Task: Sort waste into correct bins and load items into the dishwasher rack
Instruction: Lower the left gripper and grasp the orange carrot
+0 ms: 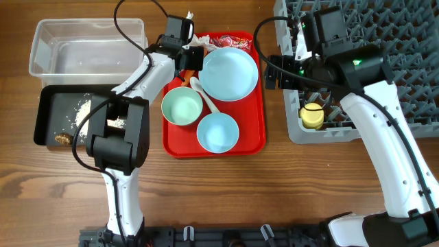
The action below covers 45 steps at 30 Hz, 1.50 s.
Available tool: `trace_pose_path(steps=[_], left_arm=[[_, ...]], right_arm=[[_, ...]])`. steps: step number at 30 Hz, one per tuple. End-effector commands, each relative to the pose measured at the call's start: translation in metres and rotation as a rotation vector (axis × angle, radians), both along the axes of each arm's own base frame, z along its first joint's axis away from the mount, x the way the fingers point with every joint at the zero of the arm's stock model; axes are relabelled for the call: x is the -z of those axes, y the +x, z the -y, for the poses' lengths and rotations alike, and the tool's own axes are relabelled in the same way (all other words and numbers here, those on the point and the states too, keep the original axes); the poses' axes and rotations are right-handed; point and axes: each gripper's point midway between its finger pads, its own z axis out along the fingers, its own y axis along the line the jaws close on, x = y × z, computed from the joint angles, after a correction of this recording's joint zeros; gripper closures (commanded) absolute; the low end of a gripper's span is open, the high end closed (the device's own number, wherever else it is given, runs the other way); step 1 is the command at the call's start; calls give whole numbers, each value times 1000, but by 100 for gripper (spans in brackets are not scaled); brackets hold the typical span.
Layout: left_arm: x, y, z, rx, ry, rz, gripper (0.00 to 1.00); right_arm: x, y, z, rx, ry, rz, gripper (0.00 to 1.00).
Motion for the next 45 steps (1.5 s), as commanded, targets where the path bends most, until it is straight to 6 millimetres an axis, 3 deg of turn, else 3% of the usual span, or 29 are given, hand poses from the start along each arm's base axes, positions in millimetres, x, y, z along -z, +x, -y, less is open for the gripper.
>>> trace_pose_path(steps=[1, 4, 12, 15, 18, 20, 26, 32, 39, 45], left_arm=[[30, -7, -5, 8, 41, -69, 13], [47, -14, -7, 8, 53, -115, 12], [51, -17, -7, 9, 57, -129, 15], [50, -17, -7, 9, 56, -128, 26], [50, -17, -5, 13, 55, -123, 50], [49, -16, -3, 16, 54, -119, 59], [35, -13, 7, 32, 46, -84, 58], [3, -9, 14, 40, 30, -26, 57], [-34, -7, 16, 43, 14, 33, 32], [-38, -2, 18, 43, 6, 59, 24]], right_arm=[[5, 2, 2, 14, -14, -8, 1], [5, 2, 2, 14, -15, -8, 2], [5, 2, 2, 14, -14, -7, 2], [5, 2, 2, 14, -14, -7, 1], [5, 2, 2, 14, -14, -7, 1], [5, 2, 2, 14, -14, -6, 1], [4, 2, 2, 14, -14, -5, 1], [4, 2, 2, 14, -13, -4, 1], [4, 2, 2, 13, -14, -4, 1], [4, 2, 2, 10, -15, -4, 0]])
